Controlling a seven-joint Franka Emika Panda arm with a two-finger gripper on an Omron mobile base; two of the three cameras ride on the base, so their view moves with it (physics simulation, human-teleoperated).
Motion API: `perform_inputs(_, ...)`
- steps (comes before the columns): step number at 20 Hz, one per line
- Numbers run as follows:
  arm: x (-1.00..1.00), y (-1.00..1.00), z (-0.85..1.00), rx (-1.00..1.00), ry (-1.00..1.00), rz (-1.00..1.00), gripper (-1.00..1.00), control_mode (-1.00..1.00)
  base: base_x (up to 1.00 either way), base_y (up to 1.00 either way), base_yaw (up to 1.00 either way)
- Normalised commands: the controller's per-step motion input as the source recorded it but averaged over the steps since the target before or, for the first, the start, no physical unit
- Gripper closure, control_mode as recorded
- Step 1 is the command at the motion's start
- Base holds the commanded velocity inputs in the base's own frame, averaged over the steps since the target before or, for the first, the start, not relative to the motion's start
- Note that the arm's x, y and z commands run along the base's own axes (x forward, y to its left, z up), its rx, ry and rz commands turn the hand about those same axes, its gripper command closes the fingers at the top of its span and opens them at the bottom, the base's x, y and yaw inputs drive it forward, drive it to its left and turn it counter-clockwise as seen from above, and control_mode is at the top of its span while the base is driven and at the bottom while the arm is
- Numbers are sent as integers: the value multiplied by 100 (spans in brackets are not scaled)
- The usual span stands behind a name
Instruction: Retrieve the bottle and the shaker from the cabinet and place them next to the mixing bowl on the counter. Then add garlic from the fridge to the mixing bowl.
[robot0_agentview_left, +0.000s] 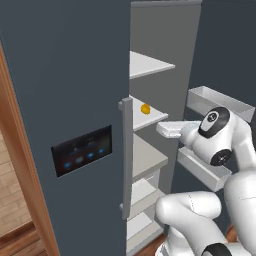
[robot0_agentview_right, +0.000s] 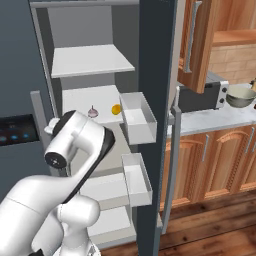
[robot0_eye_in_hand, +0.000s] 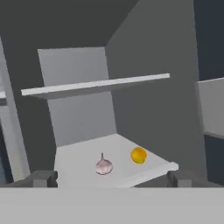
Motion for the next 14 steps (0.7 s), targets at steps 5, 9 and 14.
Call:
perform_inputs(5, 10, 27, -4, -30, 0, 0, -100, -100, 0, 0, 0)
perform_inputs(9, 37, 14, 0, -9, 12, 4, -100, -100, 0, 0, 0)
perform_inputs(14, 51, 0, 8, 0, 31, 14, -100, -100, 0, 0, 0)
